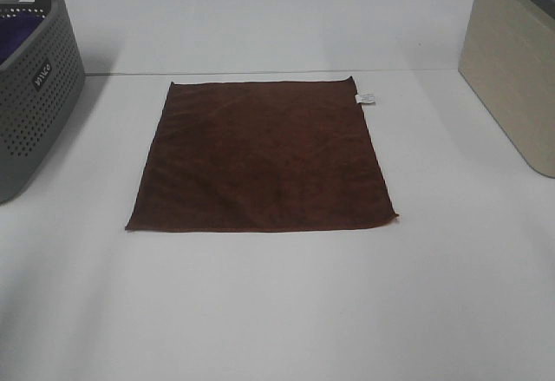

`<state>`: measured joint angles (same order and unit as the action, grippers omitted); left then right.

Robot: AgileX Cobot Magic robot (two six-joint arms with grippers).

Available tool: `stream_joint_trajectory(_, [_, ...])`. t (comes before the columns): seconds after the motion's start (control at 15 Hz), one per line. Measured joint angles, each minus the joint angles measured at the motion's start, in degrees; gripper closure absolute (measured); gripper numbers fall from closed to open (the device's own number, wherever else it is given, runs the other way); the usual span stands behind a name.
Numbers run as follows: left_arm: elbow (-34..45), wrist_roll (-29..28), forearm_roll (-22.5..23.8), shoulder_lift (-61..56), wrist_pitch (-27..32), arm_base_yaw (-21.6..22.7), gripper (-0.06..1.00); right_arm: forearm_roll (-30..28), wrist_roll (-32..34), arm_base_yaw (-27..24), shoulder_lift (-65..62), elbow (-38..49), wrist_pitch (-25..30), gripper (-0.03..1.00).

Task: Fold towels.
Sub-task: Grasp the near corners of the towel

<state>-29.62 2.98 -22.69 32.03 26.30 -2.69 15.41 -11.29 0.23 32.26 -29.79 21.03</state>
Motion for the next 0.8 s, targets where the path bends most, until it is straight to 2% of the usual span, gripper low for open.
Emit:
stream_joint_trajectory(0.13, [0.0,0.0,-5.4,8.6,-3.1,0.0,0.19,1.6,0.0,0.0,8.6,-0.6,-1.7,0.26])
stream_joint_trajectory(0.33, [0.0,0.1,-11.6,22.0,-3.7,0.0,0.19,4.2,0.0,0.0,22.5,-4.2,0.0,0.26])
stream_joint_trajectory(0.53, [-1.3,5.0,-17.9,34.3,-3.7,0.0,0.19,5.1,0.0,0.0,35.1,-10.6,8.7,0.26])
stream_joint_trajectory(0.8, [-7.0,17.9,-29.4,48.5,-1.5,0.0,0.19,7.0,-1.9,0.0,52.6,-21.6,20.9,0.26])
